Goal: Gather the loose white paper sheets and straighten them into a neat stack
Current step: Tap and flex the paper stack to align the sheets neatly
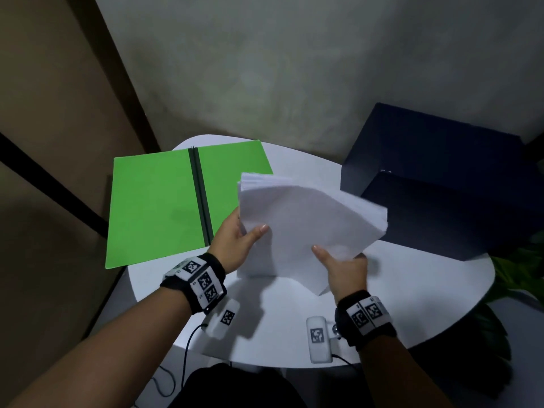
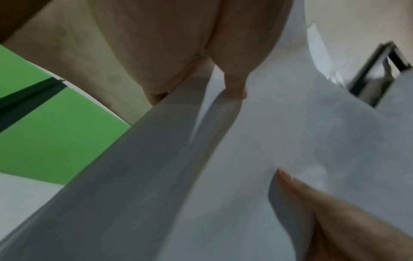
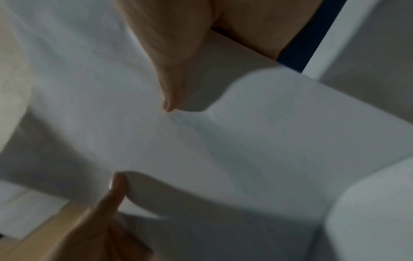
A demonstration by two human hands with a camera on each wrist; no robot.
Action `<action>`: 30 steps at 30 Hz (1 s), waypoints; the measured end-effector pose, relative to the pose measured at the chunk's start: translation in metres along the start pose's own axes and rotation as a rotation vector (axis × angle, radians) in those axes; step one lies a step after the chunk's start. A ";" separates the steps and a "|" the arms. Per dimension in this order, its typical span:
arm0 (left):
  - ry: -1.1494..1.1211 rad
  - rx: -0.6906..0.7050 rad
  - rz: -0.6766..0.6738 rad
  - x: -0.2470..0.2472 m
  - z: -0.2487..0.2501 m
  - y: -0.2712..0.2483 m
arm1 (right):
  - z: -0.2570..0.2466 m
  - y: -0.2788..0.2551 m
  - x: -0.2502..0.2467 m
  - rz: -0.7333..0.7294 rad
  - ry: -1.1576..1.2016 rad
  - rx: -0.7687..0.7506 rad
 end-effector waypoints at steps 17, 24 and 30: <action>-0.406 -0.027 0.351 -0.040 -0.007 0.030 | 0.014 0.015 -0.009 -0.161 0.058 0.241; -0.293 -0.055 0.191 -0.045 0.008 0.037 | -0.032 0.030 0.029 -0.385 -0.095 0.035; -0.298 -0.182 0.129 -0.059 -0.022 0.035 | -0.014 0.028 0.055 -0.422 0.009 0.193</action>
Point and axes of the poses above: each hand's wrist, its own y-axis towards the middle knuckle, its own x-axis out of the palm, z = x × y, the point moved 3 cm from there along y, towards the middle knuckle, and after that the axes turned 1 degree about y, right-handed, at the moved point
